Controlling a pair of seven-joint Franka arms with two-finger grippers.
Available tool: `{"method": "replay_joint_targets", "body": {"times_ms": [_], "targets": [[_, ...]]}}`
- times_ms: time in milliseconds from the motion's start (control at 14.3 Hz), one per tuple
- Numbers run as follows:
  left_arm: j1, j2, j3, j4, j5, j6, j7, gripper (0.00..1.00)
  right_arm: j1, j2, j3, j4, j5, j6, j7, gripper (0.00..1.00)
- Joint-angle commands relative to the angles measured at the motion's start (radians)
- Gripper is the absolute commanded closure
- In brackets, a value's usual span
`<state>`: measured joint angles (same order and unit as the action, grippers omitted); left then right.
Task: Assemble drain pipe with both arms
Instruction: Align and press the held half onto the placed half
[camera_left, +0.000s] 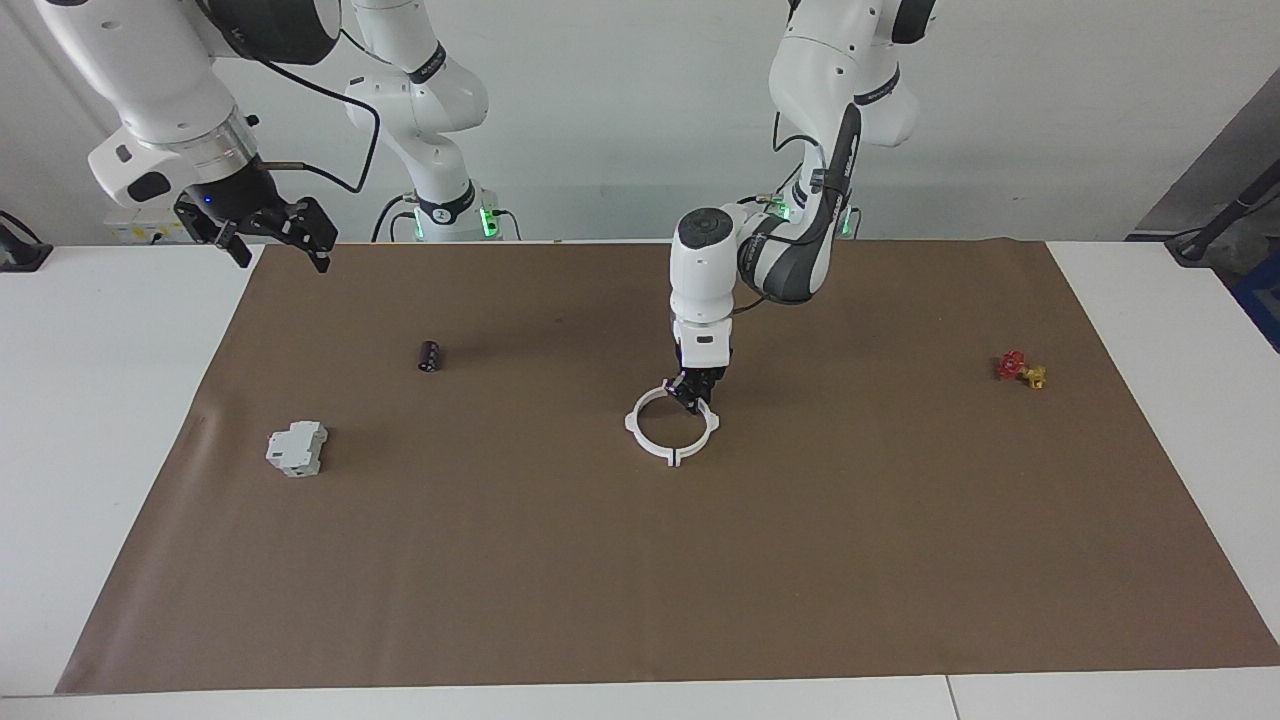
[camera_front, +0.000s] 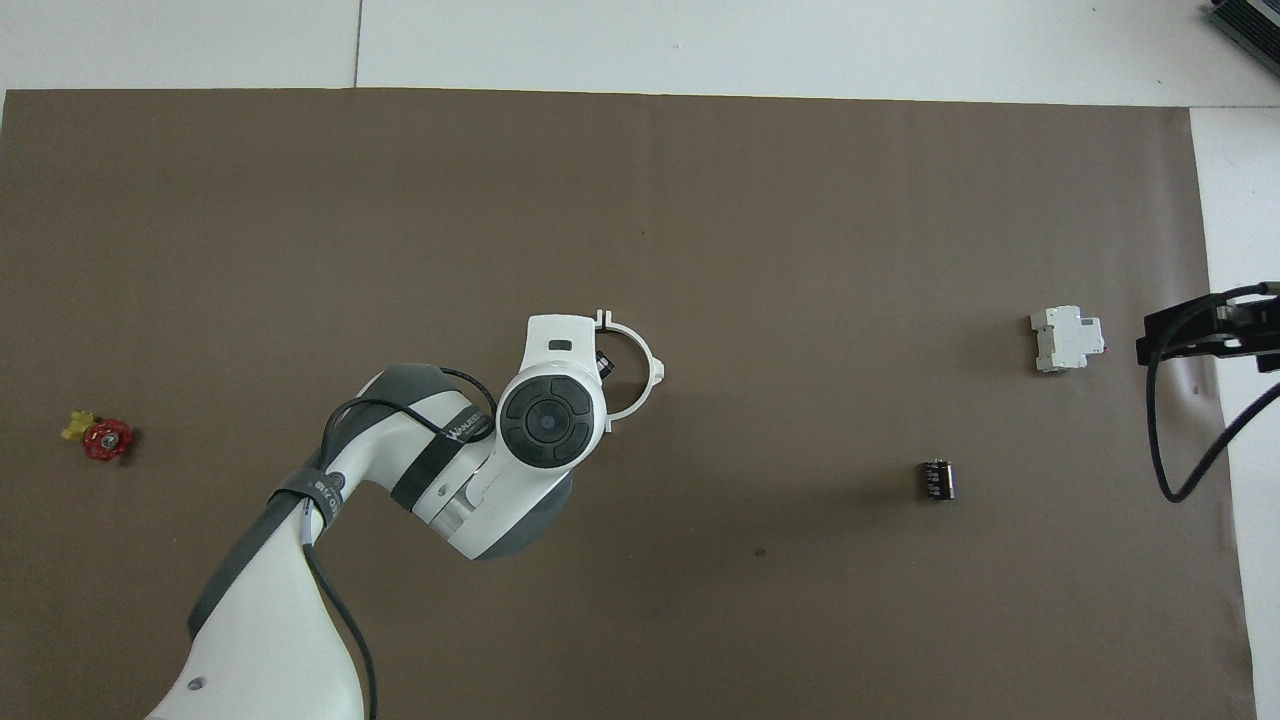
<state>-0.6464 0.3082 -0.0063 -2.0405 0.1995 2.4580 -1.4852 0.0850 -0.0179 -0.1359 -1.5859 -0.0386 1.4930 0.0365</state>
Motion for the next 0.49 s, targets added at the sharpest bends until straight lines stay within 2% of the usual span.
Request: {"method": "replay_joint_targets", "body": {"times_ms": [0,70,279,349,418], "targets": [[-0.002,0.022,0.005,0.048,0.028,-0.043,-0.021,0.69,-0.01,-0.024,0.009,-0.023,-0.006,-0.007,-0.027,0.0],[-0.002,0.019,0.005,0.065,0.029,-0.082,-0.017,0.68,-0.01,-0.024,0.009,-0.023,-0.006,-0.007,-0.027,0.0],[0.001,-0.023,0.005,0.085,0.032,-0.177,0.028,0.57,-0.01,-0.024,0.009,-0.023,-0.006,-0.007,-0.027,0.0],[0.002,-0.041,0.005,0.085,0.032,-0.216,0.061,0.49,-0.01,-0.024,0.009,-0.023,-0.006,-0.007,-0.027,0.0],[0.004,-0.069,0.005,0.083,0.032,-0.25,0.087,0.34,-0.01,-0.025,0.009,-0.023,-0.006,-0.007,-0.027,0.0]]}}
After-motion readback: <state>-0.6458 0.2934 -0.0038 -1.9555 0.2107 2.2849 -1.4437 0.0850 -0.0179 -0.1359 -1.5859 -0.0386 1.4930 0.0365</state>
